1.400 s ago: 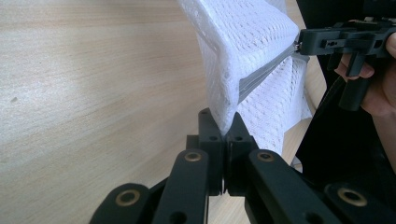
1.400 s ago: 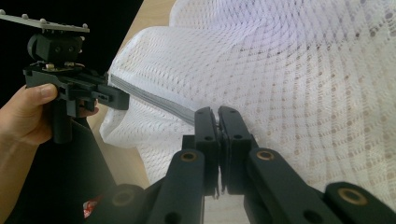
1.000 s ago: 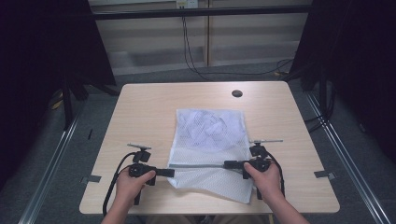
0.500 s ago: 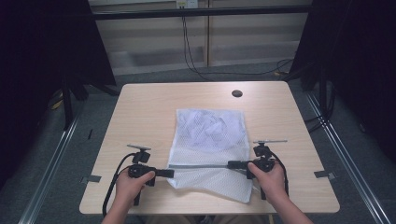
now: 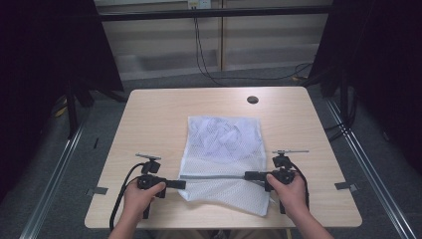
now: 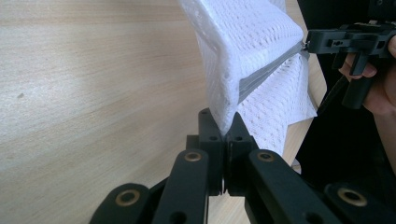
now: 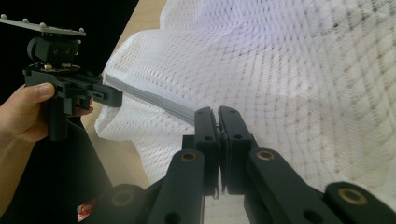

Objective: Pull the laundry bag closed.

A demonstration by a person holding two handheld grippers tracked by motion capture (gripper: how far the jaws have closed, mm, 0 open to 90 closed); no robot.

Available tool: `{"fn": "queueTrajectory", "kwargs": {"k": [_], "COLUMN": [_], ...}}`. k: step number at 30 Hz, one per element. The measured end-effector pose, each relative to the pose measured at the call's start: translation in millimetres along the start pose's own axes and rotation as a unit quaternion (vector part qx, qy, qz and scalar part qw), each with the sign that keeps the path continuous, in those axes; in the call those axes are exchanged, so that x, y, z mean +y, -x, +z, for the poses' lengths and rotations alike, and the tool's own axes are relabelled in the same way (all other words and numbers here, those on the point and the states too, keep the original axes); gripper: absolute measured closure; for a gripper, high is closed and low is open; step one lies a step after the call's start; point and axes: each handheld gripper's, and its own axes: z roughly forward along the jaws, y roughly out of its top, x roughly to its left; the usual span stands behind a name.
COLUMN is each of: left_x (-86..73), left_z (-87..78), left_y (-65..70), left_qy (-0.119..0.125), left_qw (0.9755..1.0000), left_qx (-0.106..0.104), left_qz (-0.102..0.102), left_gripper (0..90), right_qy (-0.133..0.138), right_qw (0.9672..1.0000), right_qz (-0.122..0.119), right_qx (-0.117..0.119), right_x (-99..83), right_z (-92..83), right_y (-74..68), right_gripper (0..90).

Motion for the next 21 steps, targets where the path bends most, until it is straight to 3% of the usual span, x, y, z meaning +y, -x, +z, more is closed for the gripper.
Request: {"fn": "queueTrajectory", "kwargs": {"k": [21], "left_x": [1.5], "left_z": [-1.7], "left_y": [0.1], "left_qy": [0.002], "left_qw": [1.0000], "left_qx": [0.004], "left_qz": [0.005], "left_gripper": [88.6], "right_qy": [0.004], "right_qw": [1.0000], "right_qz": [-0.003], "right_qx": [-0.002], "right_x": [-2.1], "right_z": [-4.8], "right_y": [1.9], "right_gripper": [87.3]}}
